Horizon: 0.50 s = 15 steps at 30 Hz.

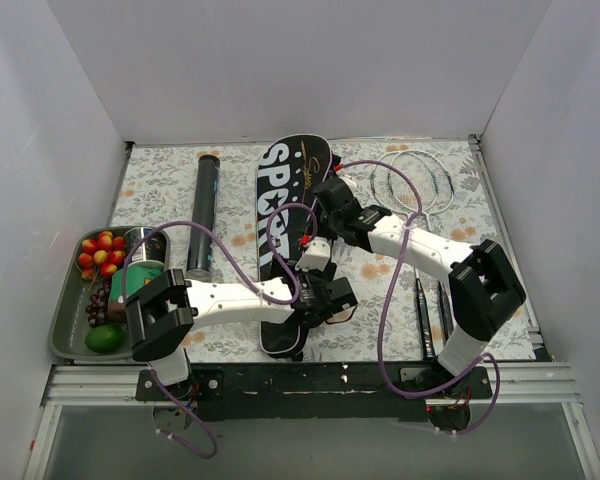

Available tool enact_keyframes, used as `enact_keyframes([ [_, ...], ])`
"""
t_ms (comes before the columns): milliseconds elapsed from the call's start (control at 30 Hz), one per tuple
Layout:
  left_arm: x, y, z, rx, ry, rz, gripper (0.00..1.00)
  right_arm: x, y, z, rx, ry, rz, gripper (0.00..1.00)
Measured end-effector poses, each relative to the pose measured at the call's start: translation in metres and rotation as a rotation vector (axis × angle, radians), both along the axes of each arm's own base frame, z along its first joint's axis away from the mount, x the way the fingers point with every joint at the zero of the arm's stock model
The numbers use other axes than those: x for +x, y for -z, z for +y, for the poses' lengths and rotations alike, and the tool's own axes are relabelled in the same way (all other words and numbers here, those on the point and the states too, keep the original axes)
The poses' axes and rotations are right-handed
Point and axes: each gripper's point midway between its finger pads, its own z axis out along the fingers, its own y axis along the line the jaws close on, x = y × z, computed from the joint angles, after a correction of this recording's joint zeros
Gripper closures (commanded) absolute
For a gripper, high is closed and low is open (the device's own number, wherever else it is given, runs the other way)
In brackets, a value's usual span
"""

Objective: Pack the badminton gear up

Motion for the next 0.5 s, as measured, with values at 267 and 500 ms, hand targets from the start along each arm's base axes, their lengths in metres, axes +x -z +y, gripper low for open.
enact_keyframes([
  [267,0.009,0.017,0.008,0.061,-0.018,-0.025,0.31,-0.009,-0.006,-0.002,0.017,-0.025,-0.009,0.99],
  [500,0.012,0.018,0.01,0.06,-0.026,-0.035,0.62,-0.012,-0.012,-0.001,0.026,-0.036,-0.018,0.99],
])
